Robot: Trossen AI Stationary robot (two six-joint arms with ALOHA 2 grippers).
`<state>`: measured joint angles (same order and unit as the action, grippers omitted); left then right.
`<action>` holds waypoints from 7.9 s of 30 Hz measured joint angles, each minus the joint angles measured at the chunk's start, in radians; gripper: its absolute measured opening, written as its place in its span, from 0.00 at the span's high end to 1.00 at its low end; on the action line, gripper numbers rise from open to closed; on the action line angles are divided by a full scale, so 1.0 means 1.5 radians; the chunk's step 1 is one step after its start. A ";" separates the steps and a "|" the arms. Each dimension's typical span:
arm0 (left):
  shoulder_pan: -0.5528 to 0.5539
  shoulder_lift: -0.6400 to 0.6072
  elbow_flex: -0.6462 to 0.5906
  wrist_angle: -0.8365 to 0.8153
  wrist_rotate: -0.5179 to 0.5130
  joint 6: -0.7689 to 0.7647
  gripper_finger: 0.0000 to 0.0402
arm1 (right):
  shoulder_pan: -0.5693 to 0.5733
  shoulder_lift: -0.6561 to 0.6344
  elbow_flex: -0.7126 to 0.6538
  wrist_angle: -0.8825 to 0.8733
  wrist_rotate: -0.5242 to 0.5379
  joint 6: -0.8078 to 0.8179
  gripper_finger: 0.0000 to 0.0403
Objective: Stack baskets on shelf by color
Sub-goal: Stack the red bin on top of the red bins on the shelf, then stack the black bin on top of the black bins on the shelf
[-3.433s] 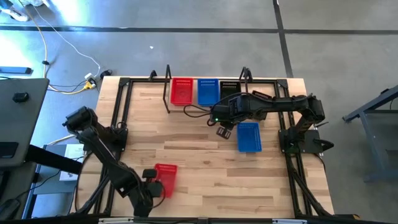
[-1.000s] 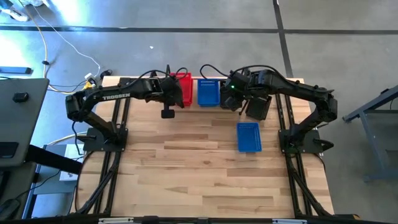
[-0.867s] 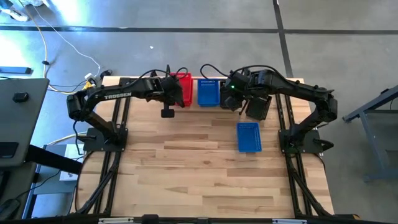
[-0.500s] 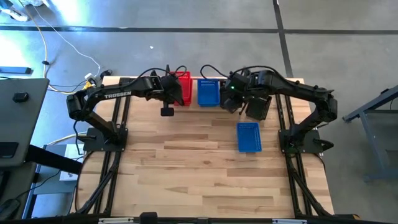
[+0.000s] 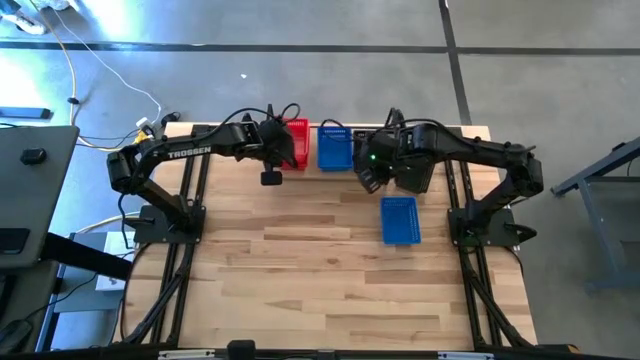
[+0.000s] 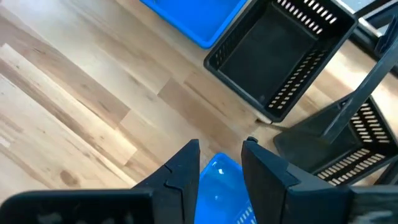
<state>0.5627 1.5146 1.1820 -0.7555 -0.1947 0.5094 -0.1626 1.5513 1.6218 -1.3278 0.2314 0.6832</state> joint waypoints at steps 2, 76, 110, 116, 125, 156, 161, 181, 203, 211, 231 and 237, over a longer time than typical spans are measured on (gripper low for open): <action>0.000 0.000 0.000 0.000 0.000 0.000 0.87 | 0.009 0.000 0.000 -0.002 0.000 0.015 0.74; 0.000 -0.006 0.178 -0.161 0.025 -0.183 0.50 | -0.242 -0.313 -0.510 0.237 -0.200 -0.343 0.72; 0.000 -0.006 0.178 -0.149 0.023 -0.201 0.50 | -0.241 -0.229 -0.484 0.206 -0.082 -0.389 0.69; 0.000 -0.005 0.178 -0.148 0.023 -0.200 0.50 | -0.276 -0.259 -0.484 0.180 -0.050 -0.313 0.69; 0.000 -0.005 0.178 -0.146 0.023 -0.200 0.50 | -0.389 -0.272 -0.484 0.156 -0.017 -0.134 0.69; 0.000 -0.005 0.178 -0.146 0.024 -0.177 0.50 | -0.545 -0.270 -0.669 0.360 -0.159 0.191 0.69; 0.000 -0.005 0.178 -0.143 0.024 -0.176 0.50 | -0.545 -0.270 -0.683 0.370 -0.146 0.192 0.79; 0.000 -0.005 0.178 -0.141 0.042 -0.175 0.50 | -0.509 -0.367 -0.686 0.370 -0.066 0.222 0.99; 0.000 -0.005 0.178 -0.141 0.040 -0.180 0.50 | -0.474 -0.633 -0.686 0.464 0.132 0.275 1.00; 0.000 -0.005 0.178 -0.141 0.040 -0.181 0.50 | -0.474 -0.633 -0.686 0.691 0.122 0.195 1.00; 0.000 -0.005 0.178 -0.141 0.038 -0.181 0.50 | -0.384 -0.512 -0.485 0.627 0.085 0.067 1.00; 0.000 -0.005 0.178 -0.141 0.038 -0.180 0.50 | -0.333 -0.406 -0.340 0.453 0.087 0.083 1.00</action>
<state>0.5621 1.5066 1.4490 -0.9672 -0.1383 0.2387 -0.6626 0.9416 1.1122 -0.6476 0.3625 0.8082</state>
